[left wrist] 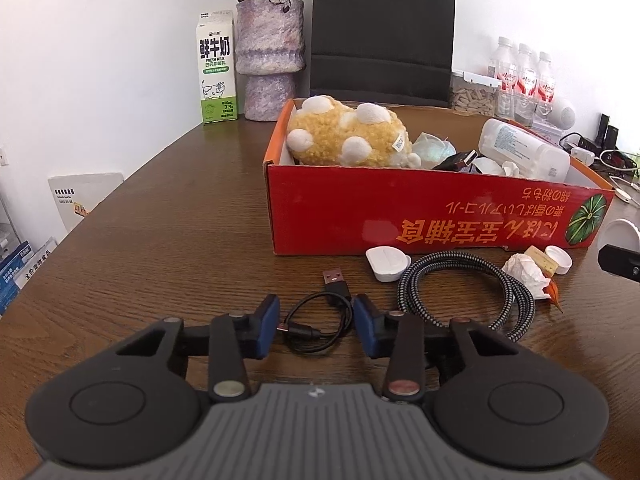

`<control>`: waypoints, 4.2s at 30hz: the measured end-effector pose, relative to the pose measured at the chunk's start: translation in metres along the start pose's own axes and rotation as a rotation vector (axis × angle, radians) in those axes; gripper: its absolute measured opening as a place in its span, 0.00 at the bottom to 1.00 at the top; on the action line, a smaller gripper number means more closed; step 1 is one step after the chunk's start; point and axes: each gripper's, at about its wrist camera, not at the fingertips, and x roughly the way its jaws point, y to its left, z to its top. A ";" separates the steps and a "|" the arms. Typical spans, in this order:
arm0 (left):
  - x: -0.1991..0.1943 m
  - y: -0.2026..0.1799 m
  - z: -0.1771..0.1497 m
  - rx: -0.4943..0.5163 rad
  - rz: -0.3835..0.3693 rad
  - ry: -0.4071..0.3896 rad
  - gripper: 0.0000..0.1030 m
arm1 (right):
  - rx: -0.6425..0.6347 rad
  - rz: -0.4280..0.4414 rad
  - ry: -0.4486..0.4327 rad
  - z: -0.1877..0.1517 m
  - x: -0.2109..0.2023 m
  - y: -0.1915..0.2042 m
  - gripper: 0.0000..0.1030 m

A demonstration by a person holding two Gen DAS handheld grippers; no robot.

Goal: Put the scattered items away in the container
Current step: 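Grasp the white cap with the right tool while the left tool grasps the short black USB cable, then carry the cable and cap over the box and open both tools to drop them, then withdraw both tools from the box toward the remaining table items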

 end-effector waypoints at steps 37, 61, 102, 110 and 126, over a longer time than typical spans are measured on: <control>-0.049 -0.007 0.048 -0.039 -0.057 -0.244 0.39 | 0.012 -0.011 -0.247 0.034 -0.023 0.002 0.14; 0.055 -0.060 0.105 0.011 -0.077 -0.301 0.39 | 0.009 0.006 -0.148 0.077 0.114 0.009 0.14; 0.029 -0.052 0.084 -0.072 0.090 -0.507 1.00 | -0.023 -0.082 -0.330 0.069 0.077 0.015 1.00; 0.022 -0.049 0.080 -0.075 0.084 -0.512 1.00 | -0.033 -0.095 -0.344 0.066 0.069 0.017 1.00; -0.007 -0.029 0.050 -0.061 0.126 -0.481 1.00 | -0.062 -0.095 -0.332 0.044 0.034 0.017 1.00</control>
